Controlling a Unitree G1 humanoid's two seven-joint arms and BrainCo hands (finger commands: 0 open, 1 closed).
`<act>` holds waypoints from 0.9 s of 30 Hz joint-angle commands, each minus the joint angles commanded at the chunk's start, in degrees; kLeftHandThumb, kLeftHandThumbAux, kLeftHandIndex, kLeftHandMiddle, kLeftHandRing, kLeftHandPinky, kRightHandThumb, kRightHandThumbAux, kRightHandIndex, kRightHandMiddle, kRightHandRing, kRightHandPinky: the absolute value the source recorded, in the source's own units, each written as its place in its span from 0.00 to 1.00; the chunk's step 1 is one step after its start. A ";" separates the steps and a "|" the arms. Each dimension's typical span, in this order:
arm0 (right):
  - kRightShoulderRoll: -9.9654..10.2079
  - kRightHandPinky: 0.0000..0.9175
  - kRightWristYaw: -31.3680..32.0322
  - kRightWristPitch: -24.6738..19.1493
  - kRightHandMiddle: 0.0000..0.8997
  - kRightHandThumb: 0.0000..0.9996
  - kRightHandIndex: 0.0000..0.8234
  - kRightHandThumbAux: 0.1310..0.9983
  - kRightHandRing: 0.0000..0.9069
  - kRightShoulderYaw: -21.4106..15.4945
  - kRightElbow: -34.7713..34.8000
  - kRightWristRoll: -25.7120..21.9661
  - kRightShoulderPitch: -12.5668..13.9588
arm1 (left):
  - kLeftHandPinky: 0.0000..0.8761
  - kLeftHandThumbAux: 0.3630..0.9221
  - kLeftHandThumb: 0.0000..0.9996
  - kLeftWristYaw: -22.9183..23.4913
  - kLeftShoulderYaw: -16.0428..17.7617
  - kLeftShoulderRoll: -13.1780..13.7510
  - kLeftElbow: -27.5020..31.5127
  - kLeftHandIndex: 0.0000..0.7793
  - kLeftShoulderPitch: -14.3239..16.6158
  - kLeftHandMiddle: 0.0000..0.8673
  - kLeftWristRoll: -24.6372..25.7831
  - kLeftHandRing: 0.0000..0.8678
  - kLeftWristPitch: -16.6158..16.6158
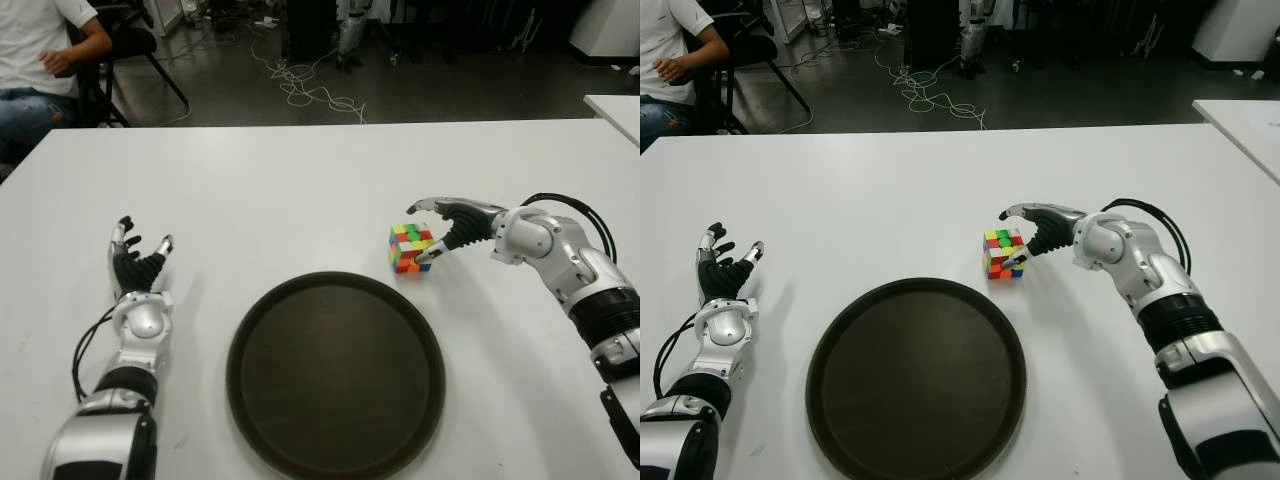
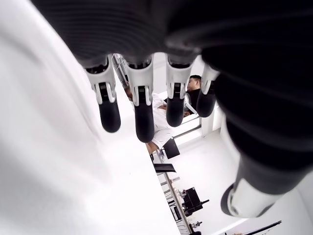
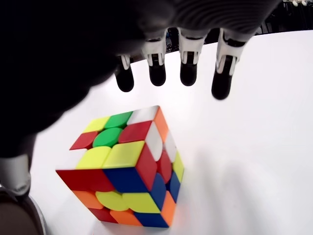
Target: Pick up the Rubik's Cube and put it in the plate
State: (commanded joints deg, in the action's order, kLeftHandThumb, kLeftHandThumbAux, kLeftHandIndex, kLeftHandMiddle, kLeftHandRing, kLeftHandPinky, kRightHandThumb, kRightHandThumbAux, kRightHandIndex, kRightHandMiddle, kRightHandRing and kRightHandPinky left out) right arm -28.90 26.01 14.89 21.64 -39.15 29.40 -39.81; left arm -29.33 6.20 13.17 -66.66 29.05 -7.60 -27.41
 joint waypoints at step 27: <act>1.27 0.11 1.11 -2.79 0.00 0.00 0.00 0.45 0.00 1.20 2.56 0.86 -0.38 | 0.19 0.65 0.42 -0.20 -0.21 -0.07 0.45 0.12 0.15 0.16 0.04 0.16 2.03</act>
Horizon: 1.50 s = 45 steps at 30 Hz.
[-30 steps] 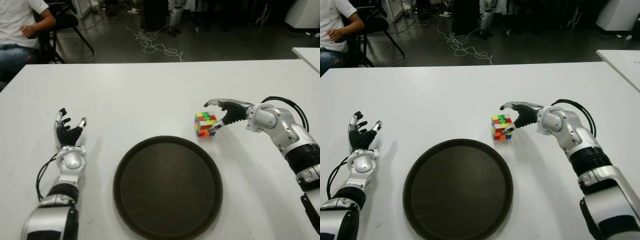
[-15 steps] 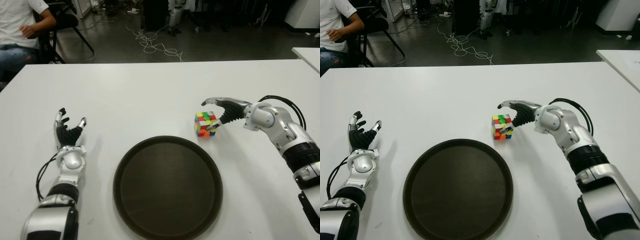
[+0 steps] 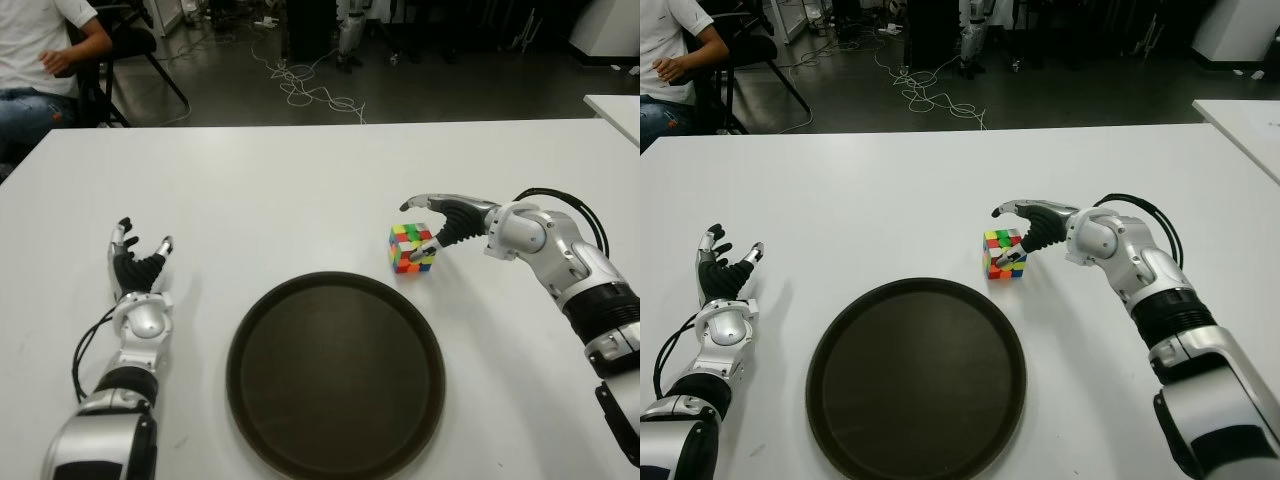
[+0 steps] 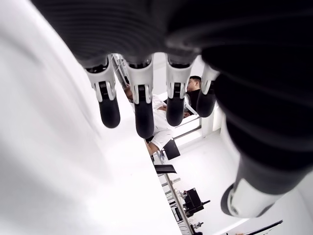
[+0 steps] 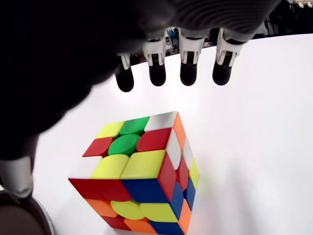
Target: Pick up the Rubik's Cube and put it in the plate
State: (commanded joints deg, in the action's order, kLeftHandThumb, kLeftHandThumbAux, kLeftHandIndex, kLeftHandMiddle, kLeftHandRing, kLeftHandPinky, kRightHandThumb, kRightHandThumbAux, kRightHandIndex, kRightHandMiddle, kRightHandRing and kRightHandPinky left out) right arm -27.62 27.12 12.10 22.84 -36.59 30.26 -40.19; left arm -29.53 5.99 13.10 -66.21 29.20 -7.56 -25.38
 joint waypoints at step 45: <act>1.13 0.06 -2.92 1.68 0.00 0.00 0.00 0.59 0.00 0.41 -2.48 1.37 -0.02 | 0.16 0.63 0.40 -0.10 0.01 0.17 -0.31 0.11 -0.24 0.15 -0.13 0.16 -1.24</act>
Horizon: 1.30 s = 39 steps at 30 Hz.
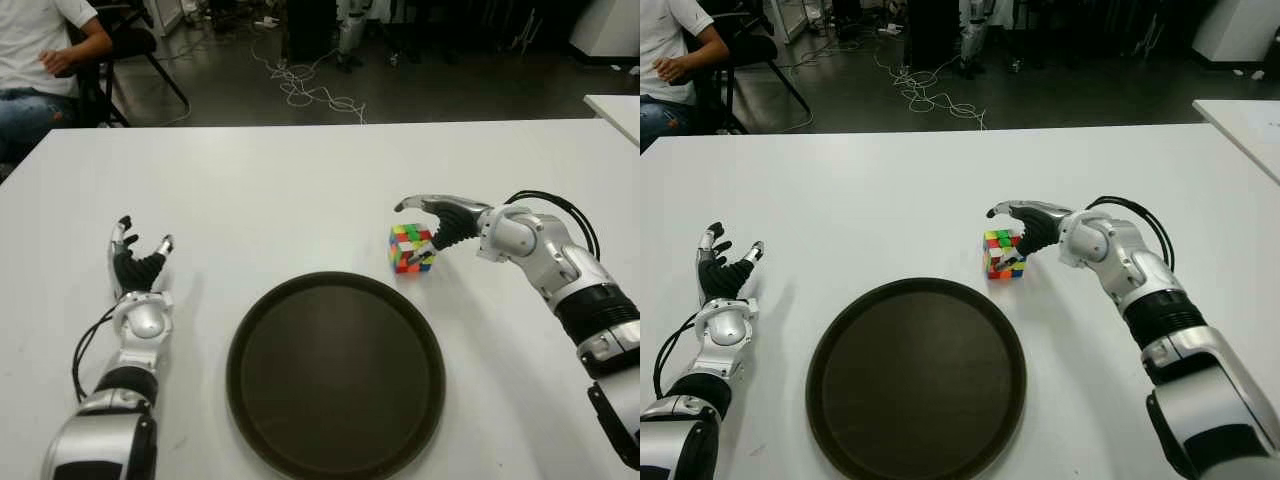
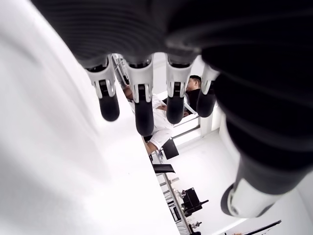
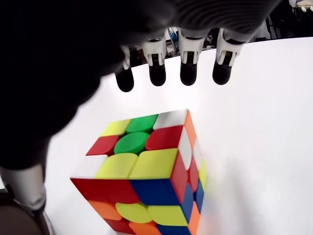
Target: Pick up the Rubik's Cube and put it in the plate
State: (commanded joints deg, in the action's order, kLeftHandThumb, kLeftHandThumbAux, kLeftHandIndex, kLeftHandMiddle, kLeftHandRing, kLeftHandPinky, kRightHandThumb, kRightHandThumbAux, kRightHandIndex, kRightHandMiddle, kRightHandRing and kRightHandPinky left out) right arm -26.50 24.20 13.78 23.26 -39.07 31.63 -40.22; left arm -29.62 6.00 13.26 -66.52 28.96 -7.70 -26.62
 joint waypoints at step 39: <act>1.06 0.02 1.59 -3.08 0.00 0.00 0.00 0.55 0.00 0.01 1.87 -0.89 1.62 | 0.16 0.64 0.43 -0.61 -0.22 0.18 0.13 0.13 -0.23 0.16 -0.51 0.16 -0.94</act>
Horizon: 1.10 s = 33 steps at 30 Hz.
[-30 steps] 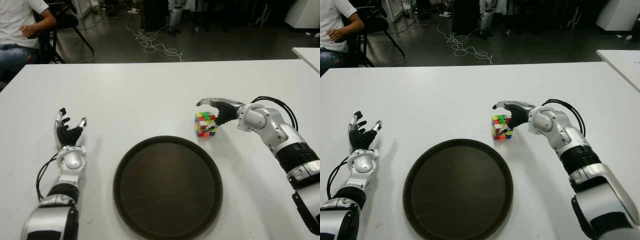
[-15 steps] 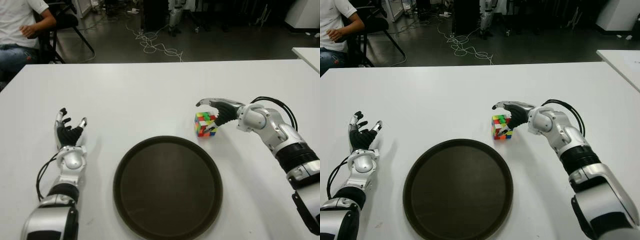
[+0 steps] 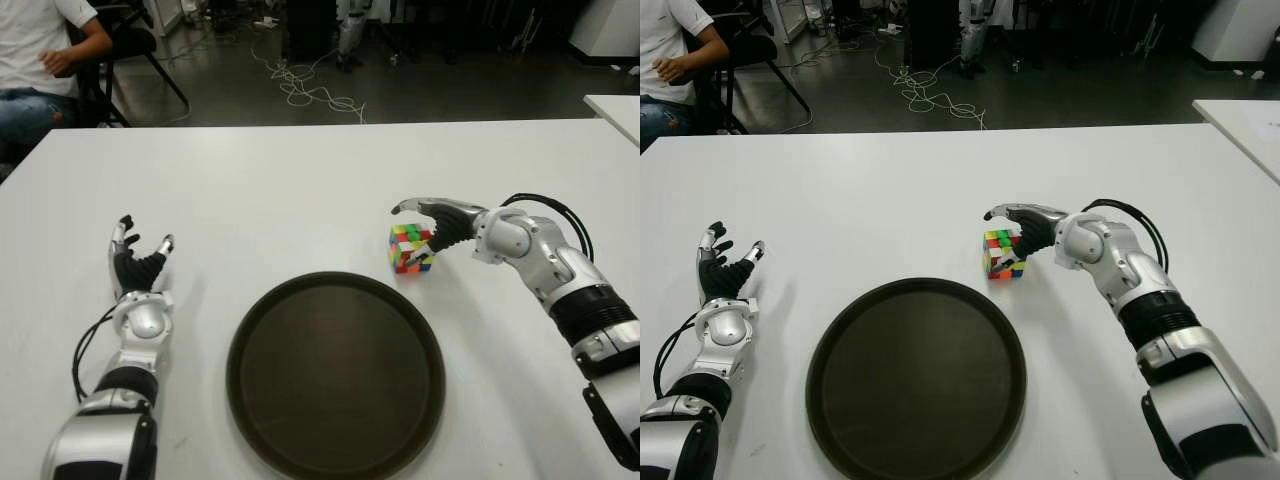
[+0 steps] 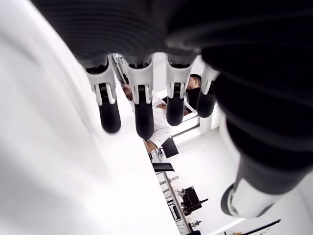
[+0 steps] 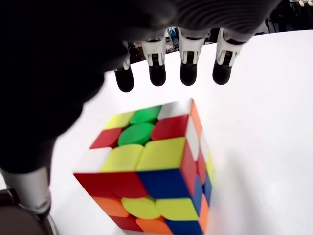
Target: Pick up the Rubik's Cube and put it in the plate
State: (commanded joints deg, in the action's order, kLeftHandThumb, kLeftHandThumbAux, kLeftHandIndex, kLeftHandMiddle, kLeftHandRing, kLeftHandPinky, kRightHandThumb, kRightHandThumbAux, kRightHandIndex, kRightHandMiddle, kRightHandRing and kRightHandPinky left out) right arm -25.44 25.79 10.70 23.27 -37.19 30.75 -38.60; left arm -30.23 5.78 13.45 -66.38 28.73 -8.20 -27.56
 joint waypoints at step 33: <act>1.39 0.00 -2.18 -0.73 0.00 0.00 0.00 0.56 0.00 0.29 -1.83 -0.54 0.99 | 0.13 0.66 0.41 0.25 -0.02 -0.01 0.20 0.12 -0.19 0.18 -0.09 0.17 -0.28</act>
State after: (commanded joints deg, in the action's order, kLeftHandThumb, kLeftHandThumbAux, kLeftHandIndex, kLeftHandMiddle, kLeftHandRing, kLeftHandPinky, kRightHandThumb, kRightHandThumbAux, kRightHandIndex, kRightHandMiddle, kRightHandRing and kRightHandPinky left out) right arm -24.05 23.61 9.97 23.56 -39.03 30.21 -37.60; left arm -29.98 5.76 13.44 -66.18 28.55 -8.29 -27.84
